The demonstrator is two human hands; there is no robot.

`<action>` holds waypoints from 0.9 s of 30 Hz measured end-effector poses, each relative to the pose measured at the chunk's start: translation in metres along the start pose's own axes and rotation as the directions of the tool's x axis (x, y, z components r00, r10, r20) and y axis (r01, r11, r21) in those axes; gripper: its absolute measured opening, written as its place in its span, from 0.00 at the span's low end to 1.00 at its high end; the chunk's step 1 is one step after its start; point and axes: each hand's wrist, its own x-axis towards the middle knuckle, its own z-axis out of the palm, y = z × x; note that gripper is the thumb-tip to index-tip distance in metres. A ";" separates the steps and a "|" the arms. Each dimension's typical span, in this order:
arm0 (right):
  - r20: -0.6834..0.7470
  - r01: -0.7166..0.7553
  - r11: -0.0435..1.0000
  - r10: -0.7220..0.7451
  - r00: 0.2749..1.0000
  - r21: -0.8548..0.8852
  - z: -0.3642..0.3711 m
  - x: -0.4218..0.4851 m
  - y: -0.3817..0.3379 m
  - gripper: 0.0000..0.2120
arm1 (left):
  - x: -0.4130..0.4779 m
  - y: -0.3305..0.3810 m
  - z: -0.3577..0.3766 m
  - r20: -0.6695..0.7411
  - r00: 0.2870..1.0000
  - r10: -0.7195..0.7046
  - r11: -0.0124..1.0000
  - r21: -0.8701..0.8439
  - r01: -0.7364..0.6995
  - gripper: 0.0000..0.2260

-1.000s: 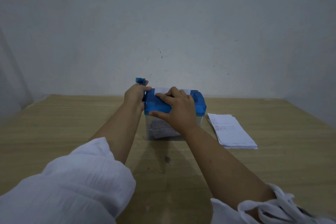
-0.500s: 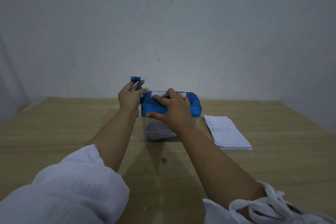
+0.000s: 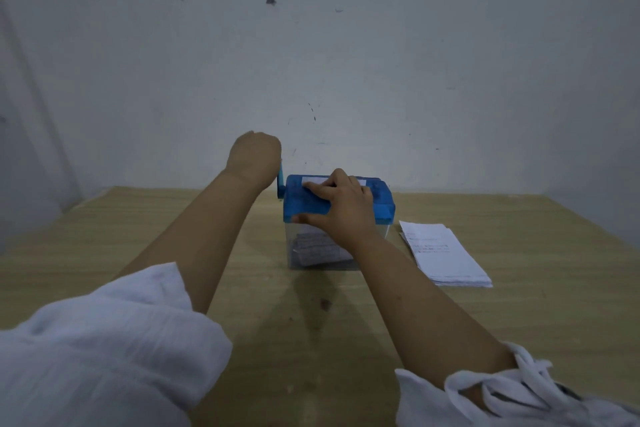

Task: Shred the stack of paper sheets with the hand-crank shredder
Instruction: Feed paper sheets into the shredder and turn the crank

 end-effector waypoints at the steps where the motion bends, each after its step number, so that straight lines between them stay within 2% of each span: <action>1: -0.001 -0.001 1.000 0.001 1.000 0.002 0.000 0.000 0.000 0.31 | -0.004 0.002 -0.005 0.014 1.000 -0.017 1.000 0.019 0.017 0.08; 4: -0.004 -0.009 1.000 0.009 1.000 0.021 -0.002 0.000 -0.001 0.31 | -0.015 0.010 -0.019 0.047 0.998 -0.047 0.998 0.034 0.046 0.10; 11: -0.034 -0.011 0.999 0.012 0.999 0.032 0.000 -0.001 0.001 0.31 | -0.040 0.018 -0.014 0.150 0.988 -0.023 0.995 0.102 0.008 0.09; 14: -0.045 -0.007 1.000 0.008 0.999 0.023 0.001 0.000 0.001 0.30 | -0.048 0.014 -0.003 0.176 0.984 -0.002 0.999 0.050 -0.007 0.09; 19: -0.058 0.001 1.000 0.001 0.998 0.031 0.003 -0.001 0.001 0.30 | -0.060 0.006 0.027 0.329 0.942 0.060 0.997 -0.068 -0.039 0.09; 23: -0.066 0.011 1.000 -0.011 0.998 0.005 0.004 -0.002 0.000 0.31 | -0.052 0.002 0.033 0.284 0.958 0.035 0.988 -0.154 0.009 0.10; 27: -0.073 0.028 1.000 -0.027 0.997 0.011 0.004 -0.004 0.001 0.31 | -0.043 0.000 0.049 0.301 0.953 -0.026 0.975 -0.201 0.090 0.13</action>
